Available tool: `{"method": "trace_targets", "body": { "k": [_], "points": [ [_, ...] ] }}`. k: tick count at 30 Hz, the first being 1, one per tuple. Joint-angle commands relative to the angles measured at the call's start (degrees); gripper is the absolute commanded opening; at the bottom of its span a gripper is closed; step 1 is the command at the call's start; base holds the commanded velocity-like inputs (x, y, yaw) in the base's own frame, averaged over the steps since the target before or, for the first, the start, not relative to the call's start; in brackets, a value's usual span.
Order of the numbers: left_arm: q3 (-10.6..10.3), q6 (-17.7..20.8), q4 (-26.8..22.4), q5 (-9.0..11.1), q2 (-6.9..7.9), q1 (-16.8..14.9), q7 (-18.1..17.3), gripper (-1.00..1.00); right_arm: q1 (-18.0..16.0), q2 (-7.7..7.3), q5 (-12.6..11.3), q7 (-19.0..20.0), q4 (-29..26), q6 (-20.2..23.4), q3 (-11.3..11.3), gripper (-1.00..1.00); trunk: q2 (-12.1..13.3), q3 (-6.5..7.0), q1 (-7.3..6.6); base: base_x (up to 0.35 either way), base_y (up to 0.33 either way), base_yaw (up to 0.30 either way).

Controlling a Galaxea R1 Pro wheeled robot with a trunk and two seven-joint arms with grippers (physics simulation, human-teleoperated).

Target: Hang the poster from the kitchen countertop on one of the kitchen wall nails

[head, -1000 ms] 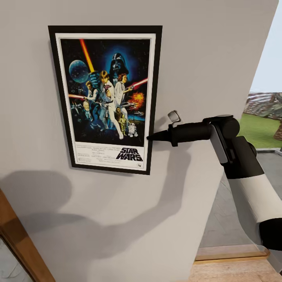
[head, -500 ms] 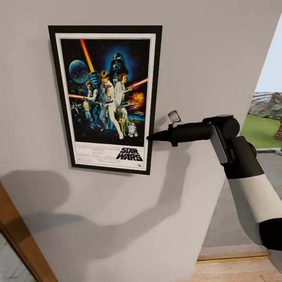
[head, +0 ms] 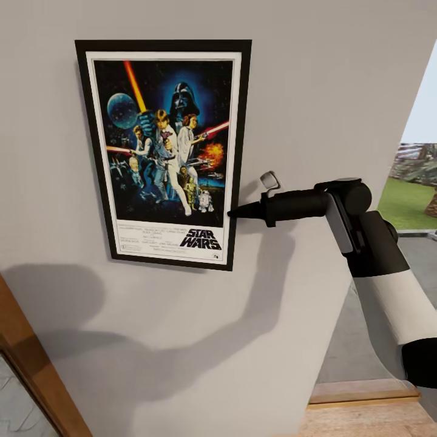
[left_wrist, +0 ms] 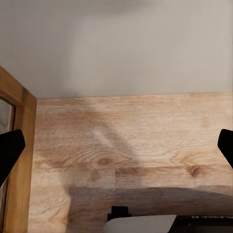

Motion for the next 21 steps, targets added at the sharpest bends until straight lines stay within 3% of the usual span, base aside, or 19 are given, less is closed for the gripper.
{"method": "trace_targets", "body": {
  "k": [1, 21],
  "points": [
    [0.4, 0.0, 0.0, 0.0, -0.04, 0.0, -0.5, 1.00, 0.0, -0.05, -0.3, 0.0, 0.0, 0.4, 0.1, -1.00, 0.0, -0.01, 0.02, 0.000, 0.014, 0.000],
    [0.4, 0.0, 0.0, 0.0, -0.02, 0.0, -0.5, 1.00, 0.0, -0.04, -0.3, 0.0, 0.0, 0.4, 0.1, -1.00, 0.0, -0.01, 0.02, 0.000, 0.020, 0.000]
  ]
}}
